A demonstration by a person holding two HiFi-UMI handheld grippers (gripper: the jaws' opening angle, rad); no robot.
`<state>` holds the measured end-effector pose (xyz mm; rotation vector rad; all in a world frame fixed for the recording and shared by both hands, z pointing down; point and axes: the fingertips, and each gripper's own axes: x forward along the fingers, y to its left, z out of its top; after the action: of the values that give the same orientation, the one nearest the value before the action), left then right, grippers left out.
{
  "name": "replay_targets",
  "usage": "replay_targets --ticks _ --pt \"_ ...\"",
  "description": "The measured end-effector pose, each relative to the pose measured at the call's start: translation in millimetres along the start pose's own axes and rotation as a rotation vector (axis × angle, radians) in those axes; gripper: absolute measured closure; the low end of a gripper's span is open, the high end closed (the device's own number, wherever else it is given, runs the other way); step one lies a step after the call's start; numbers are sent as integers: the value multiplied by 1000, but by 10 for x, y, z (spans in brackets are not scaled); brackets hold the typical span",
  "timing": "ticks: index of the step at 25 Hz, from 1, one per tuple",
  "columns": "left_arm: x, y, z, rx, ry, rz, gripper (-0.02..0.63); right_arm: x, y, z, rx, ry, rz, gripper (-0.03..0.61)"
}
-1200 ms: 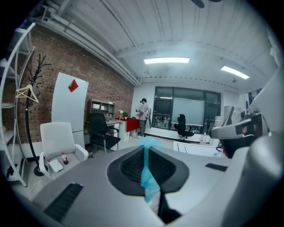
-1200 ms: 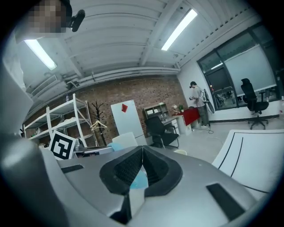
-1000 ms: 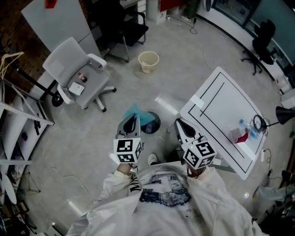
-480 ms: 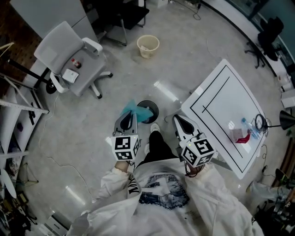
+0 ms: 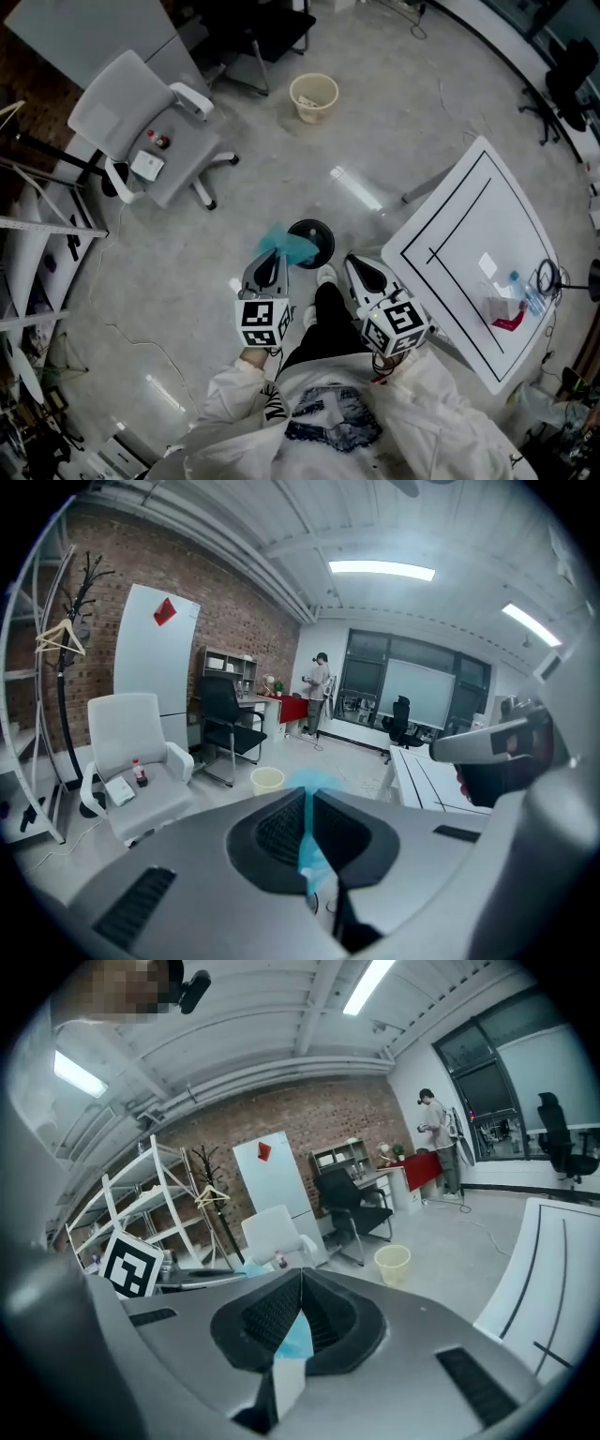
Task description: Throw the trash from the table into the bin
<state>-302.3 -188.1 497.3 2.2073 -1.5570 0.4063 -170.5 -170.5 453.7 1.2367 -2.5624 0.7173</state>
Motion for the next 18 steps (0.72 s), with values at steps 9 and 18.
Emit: replay_targets --ticks 9,18 --pt "697 -60 -489 13 73 -12 604 516 -484 -615 45 88 4 558" --pt "1245 62 -1277 -11 155 -6 603 930 -916 -1455 108 148 -26 558"
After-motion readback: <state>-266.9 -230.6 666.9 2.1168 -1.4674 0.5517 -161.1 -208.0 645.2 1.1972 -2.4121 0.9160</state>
